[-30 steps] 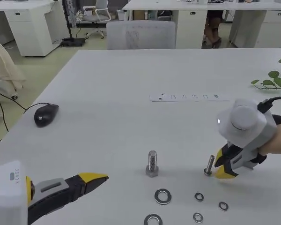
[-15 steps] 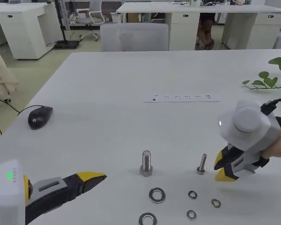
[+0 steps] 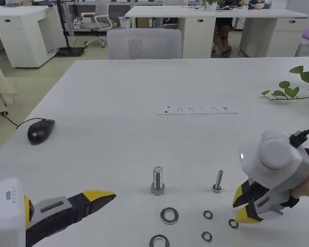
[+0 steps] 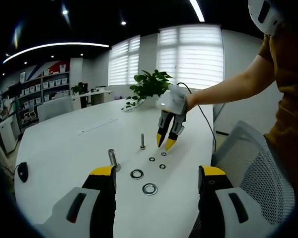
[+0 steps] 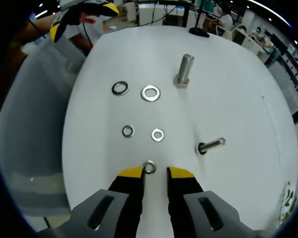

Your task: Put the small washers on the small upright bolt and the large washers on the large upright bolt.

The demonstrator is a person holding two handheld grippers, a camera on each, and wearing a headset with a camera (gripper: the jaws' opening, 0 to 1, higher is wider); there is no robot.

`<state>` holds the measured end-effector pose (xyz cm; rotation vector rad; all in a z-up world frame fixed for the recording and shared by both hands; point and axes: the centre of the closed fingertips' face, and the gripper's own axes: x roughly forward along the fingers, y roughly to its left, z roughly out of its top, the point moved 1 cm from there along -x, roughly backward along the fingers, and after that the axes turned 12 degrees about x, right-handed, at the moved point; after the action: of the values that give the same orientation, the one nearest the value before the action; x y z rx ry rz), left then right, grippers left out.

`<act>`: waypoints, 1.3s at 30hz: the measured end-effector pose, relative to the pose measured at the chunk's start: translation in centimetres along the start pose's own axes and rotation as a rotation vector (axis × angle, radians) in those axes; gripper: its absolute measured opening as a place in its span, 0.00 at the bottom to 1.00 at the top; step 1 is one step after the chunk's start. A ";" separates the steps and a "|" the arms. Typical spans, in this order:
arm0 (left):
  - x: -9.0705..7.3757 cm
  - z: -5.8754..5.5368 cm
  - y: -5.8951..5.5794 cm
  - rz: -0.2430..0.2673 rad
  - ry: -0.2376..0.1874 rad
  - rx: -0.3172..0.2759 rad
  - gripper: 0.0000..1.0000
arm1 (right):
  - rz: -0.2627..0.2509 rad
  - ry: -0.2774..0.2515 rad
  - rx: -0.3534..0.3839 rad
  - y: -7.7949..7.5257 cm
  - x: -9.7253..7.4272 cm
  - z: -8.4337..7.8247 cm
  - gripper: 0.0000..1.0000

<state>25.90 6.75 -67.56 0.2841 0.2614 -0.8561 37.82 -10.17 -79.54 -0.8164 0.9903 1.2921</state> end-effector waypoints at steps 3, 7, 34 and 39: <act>0.0 0.0 0.0 0.001 0.000 0.002 0.67 | 0.004 0.003 -0.003 0.2 0.3 -0.2 0.19; -0.1 0.0 0.1 0.002 -0.002 0.002 0.67 | 0.009 0.013 -0.005 0.4 0.6 -0.4 0.19; -0.1 -0.5 0.0 0.008 -0.001 0.002 0.67 | 0.026 0.038 -0.036 0.6 1.7 -0.7 0.19; 0.0 -0.6 -0.2 0.008 -0.002 -0.001 0.67 | 0.031 0.037 -0.027 0.5 1.8 -0.7 0.17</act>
<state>25.71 6.84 -68.10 0.2829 0.2587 -0.8487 37.20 -10.04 -81.39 -0.8517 1.0199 1.3233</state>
